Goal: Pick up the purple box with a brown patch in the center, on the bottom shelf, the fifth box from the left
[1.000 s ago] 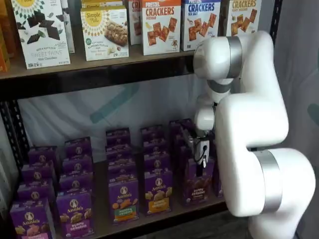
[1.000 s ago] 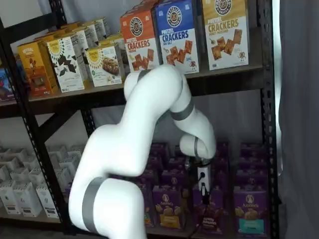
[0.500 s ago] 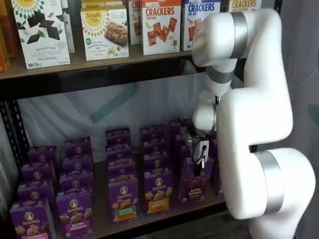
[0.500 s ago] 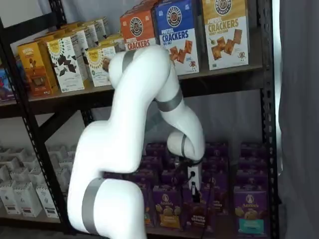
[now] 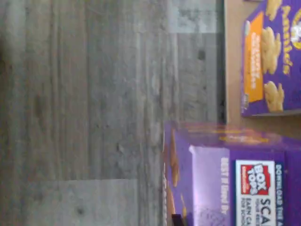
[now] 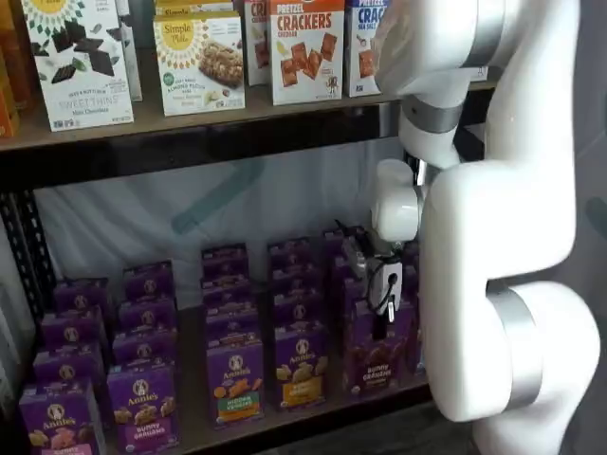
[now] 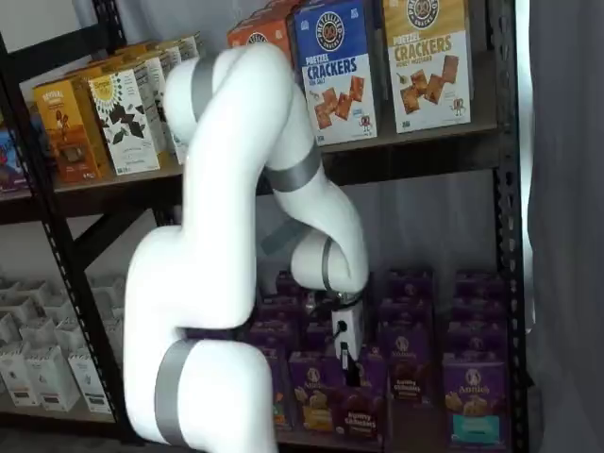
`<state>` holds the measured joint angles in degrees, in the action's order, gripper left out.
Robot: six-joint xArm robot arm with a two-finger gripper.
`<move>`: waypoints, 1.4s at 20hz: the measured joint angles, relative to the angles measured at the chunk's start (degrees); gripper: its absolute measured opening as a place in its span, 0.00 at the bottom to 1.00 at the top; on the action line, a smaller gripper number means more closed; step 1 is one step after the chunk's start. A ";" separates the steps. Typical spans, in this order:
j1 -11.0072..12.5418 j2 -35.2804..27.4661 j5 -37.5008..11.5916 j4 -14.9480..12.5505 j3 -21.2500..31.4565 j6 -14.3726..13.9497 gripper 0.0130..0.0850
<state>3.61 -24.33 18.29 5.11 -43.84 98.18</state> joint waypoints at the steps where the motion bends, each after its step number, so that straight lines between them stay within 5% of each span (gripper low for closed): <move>1: -0.25 2.11 0.62 -0.46 1.73 -0.72 0.22; 7: -1.76 11.28 5.00 -3.05 8.35 -4.74 0.22; 15: -5.49 26.12 11.44 0.14 17.29 -5.84 0.22; 20: -7.60 35.28 15.21 -0.47 21.08 -8.78 0.22; 28: -10.28 50.02 30.55 1.64 22.55 -10.90 0.22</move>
<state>-6.68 25.69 48.84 6.74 -21.29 87.28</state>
